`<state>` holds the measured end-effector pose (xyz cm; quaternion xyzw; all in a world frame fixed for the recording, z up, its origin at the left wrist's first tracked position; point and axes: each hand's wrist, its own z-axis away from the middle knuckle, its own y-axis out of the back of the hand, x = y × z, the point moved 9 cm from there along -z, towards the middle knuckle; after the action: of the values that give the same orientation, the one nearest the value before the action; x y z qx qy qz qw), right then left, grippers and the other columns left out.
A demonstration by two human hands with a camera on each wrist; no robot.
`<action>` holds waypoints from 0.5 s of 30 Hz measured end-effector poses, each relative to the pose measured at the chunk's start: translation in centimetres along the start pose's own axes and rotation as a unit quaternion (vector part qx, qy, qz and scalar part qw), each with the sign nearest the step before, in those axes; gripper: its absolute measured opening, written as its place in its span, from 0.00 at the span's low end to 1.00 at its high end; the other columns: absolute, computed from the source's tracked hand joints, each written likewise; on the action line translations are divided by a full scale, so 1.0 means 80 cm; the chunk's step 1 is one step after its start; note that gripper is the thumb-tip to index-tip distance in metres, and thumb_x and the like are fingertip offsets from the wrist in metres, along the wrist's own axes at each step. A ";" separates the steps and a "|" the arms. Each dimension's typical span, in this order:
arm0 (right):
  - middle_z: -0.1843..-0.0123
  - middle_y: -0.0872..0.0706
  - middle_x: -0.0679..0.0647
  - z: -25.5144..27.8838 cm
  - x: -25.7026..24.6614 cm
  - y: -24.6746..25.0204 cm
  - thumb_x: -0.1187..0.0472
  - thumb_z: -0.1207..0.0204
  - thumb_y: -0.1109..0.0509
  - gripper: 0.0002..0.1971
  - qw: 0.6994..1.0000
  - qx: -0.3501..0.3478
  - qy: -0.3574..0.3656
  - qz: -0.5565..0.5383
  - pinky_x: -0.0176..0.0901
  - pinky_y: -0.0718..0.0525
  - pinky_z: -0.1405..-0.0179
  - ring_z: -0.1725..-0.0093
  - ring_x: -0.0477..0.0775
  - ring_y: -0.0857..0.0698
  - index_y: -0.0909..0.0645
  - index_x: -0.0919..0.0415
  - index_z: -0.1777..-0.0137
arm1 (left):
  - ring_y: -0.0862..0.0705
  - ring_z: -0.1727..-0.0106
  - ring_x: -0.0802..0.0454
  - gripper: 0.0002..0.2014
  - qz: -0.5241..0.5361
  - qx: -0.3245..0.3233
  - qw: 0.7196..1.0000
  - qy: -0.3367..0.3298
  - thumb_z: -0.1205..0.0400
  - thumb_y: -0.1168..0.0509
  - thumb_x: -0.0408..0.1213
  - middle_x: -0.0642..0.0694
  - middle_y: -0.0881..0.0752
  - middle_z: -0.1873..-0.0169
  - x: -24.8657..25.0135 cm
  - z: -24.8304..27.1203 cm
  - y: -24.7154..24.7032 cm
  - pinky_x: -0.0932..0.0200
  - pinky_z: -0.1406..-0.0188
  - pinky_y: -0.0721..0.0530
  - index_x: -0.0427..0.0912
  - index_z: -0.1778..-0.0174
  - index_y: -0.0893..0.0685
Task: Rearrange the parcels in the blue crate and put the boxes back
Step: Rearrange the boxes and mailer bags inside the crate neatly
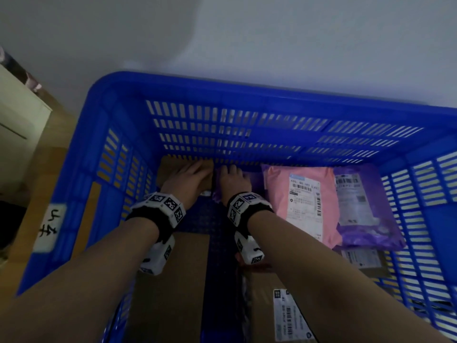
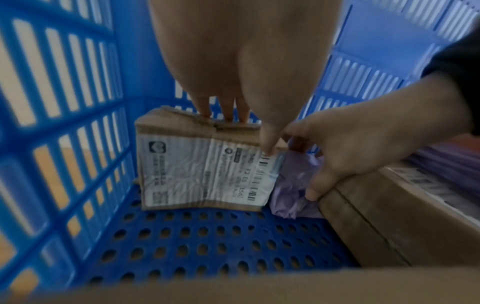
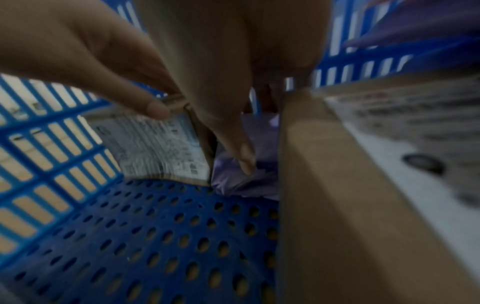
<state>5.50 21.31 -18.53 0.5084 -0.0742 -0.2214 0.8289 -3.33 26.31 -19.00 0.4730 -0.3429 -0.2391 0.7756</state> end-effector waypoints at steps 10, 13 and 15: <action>0.31 0.22 0.63 0.011 -0.016 0.034 0.64 0.22 0.34 0.20 0.998 -0.006 0.021 0.061 0.55 0.24 0.38 0.32 0.64 0.23 0.27 0.65 0.31 | 0.33 0.21 0.46 0.27 0.094 -0.024 0.995 0.024 0.17 0.40 0.34 0.48 0.36 0.19 0.002 0.007 0.016 0.50 0.25 0.29 0.49 0.20 0.34; 0.35 0.18 0.61 0.022 -0.013 0.055 0.67 0.18 0.41 0.13 0.999 0.013 0.031 0.031 0.53 0.20 0.45 0.36 0.64 0.19 0.23 0.66 0.36 | 0.25 0.28 0.43 0.27 0.152 -0.025 0.986 0.067 0.18 0.41 0.27 0.44 0.26 0.25 0.000 0.014 0.029 0.57 0.33 0.25 0.46 0.22 0.29; 0.36 0.18 0.62 0.028 -0.008 0.070 0.68 0.18 0.42 0.13 0.999 0.022 0.032 0.012 0.54 0.19 0.46 0.37 0.65 0.18 0.23 0.67 0.36 | 0.23 0.30 0.42 0.26 0.180 -0.025 0.978 0.103 0.19 0.42 0.26 0.42 0.23 0.28 -0.008 0.019 0.036 0.55 0.34 0.23 0.46 0.24 0.27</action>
<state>5.77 21.91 -12.48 0.5322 -0.0588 -0.1934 0.8221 -4.79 27.13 -16.10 0.4058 -0.3351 -0.0538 0.8486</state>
